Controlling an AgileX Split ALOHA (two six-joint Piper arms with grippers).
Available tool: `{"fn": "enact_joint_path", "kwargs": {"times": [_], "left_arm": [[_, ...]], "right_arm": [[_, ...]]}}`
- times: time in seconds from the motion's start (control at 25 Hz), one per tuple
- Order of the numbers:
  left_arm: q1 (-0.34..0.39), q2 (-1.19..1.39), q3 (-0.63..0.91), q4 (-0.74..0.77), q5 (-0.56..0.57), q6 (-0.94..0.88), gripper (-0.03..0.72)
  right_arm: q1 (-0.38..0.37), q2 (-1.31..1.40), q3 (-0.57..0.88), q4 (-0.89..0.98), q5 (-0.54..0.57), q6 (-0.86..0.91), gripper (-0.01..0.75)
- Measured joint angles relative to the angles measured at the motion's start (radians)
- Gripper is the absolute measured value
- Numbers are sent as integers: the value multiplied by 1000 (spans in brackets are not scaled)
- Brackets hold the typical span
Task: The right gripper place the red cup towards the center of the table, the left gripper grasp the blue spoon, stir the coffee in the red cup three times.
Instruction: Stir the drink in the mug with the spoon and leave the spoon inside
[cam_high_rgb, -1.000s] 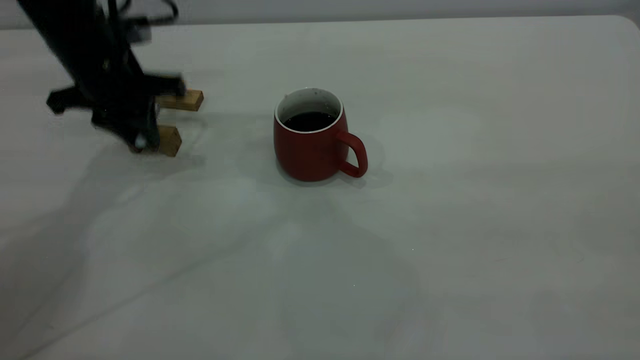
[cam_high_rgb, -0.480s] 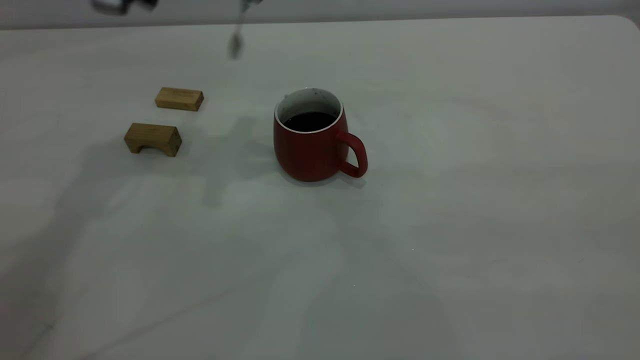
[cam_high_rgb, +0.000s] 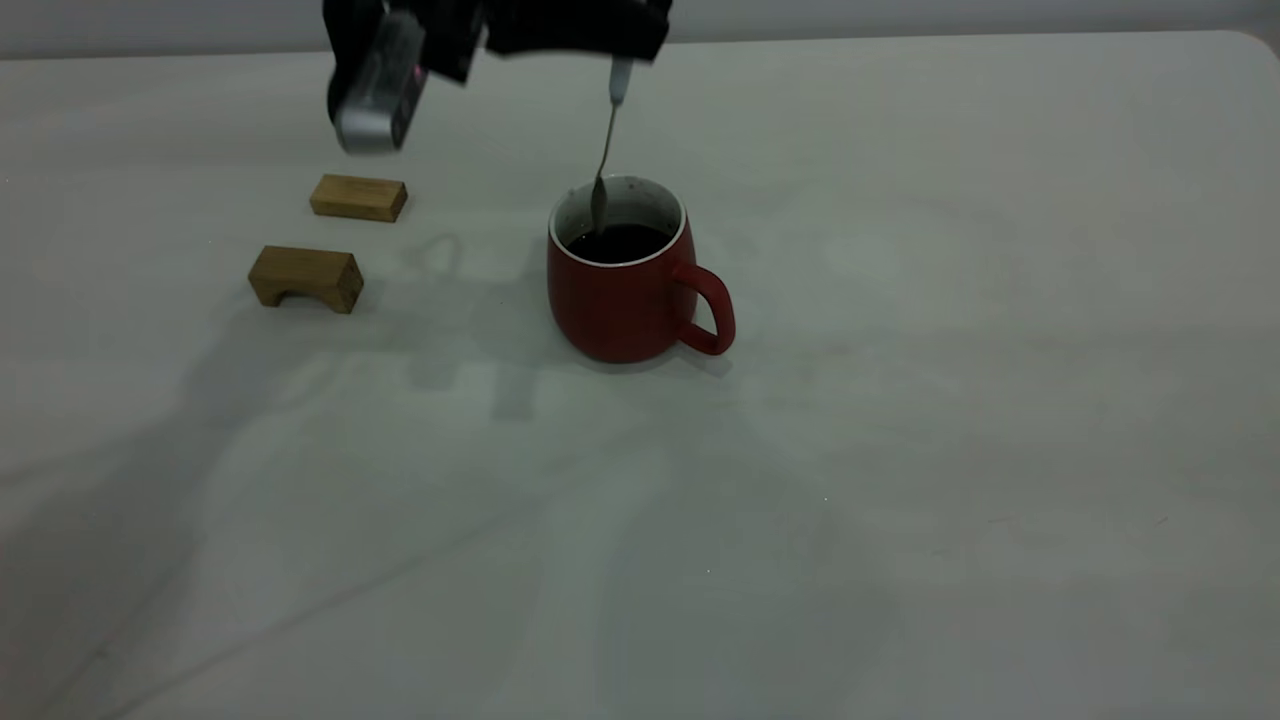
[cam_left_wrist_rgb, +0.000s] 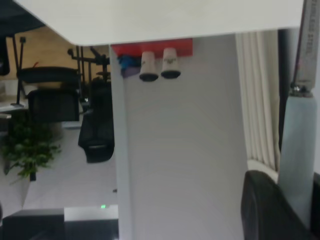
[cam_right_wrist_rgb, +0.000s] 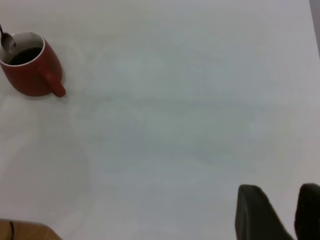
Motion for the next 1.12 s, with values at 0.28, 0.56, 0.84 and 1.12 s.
{"fn": "enact_joint_path", "kwargs": {"times": [0.28, 0.56, 0.84, 1.12], "left_arm": [[0, 113, 0, -74, -116, 115, 167], [-7, 177, 0, -296, -118, 305, 167], [-10, 178, 0, -184, -39, 73, 167], [-9, 156, -2, -160, -173, 222, 167]], "right_arm": [[0, 0, 0, 0, 0, 0, 236], [0, 0, 0, 0, 0, 0, 236], [0, 0, 0, 1, 0, 0, 237], [0, 0, 0, 1, 0, 0, 237]]}}
